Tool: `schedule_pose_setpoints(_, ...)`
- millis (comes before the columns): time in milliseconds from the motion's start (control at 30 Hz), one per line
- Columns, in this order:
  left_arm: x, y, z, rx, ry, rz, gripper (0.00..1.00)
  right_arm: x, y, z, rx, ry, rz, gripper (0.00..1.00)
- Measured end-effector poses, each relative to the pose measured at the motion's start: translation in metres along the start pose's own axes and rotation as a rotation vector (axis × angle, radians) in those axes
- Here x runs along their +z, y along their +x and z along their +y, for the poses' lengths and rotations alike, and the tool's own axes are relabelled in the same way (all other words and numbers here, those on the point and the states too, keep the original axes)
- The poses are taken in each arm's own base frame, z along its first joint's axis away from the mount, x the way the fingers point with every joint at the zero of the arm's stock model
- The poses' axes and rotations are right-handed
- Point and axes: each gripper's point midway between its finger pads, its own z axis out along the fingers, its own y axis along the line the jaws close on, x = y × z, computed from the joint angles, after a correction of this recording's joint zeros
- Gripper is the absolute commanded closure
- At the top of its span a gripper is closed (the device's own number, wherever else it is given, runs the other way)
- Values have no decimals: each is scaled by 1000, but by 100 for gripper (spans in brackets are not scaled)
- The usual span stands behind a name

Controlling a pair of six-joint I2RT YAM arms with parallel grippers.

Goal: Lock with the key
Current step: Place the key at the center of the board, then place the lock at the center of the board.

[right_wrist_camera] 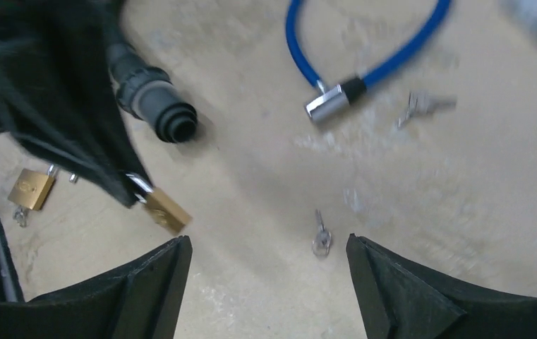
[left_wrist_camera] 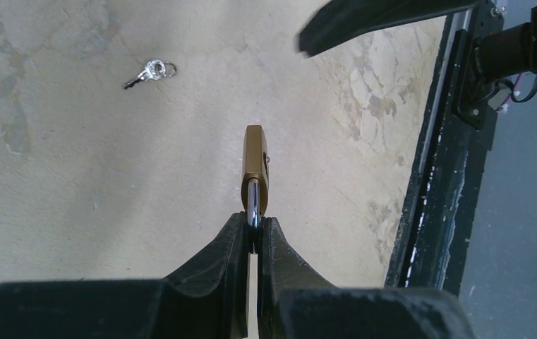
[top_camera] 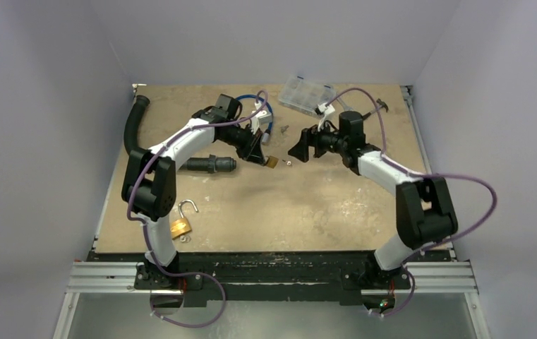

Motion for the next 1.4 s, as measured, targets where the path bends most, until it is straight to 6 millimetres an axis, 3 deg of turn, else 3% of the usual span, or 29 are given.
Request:
schedule_pose_setpoints(133,0,1,-6,-42,24,-1,100,-31,-42,30,-236,-30,-110,1)
schedule_pose_setpoints(233,1,3,-11,-86,44,1,100,-44,-52,45,-349,-56,-131,2)
schedule_pose_setpoints(400,1,4,-23,-158,91,2,100,-41,-25,70,-470,-110,-26,3)
schedule_pose_setpoints(500,-1,6,-30,-197,123,8,100,-35,-7,95,-552,-143,45,6)
schedule_pose_setpoints(667,-2,6,-41,-249,169,10,100,-32,-2,130,-682,-152,87,12)
schedule_pose_setpoints(900,-2,6,-47,-284,201,9,100,-23,-5,136,-774,-55,128,13)
schedule_pose_setpoints(1133,-3,5,-51,-294,222,5,100,-13,15,123,-805,12,217,14)
schedule_pose_setpoints(1400,-3,6,-52,-305,231,5,100,-12,12,111,-822,74,225,16)
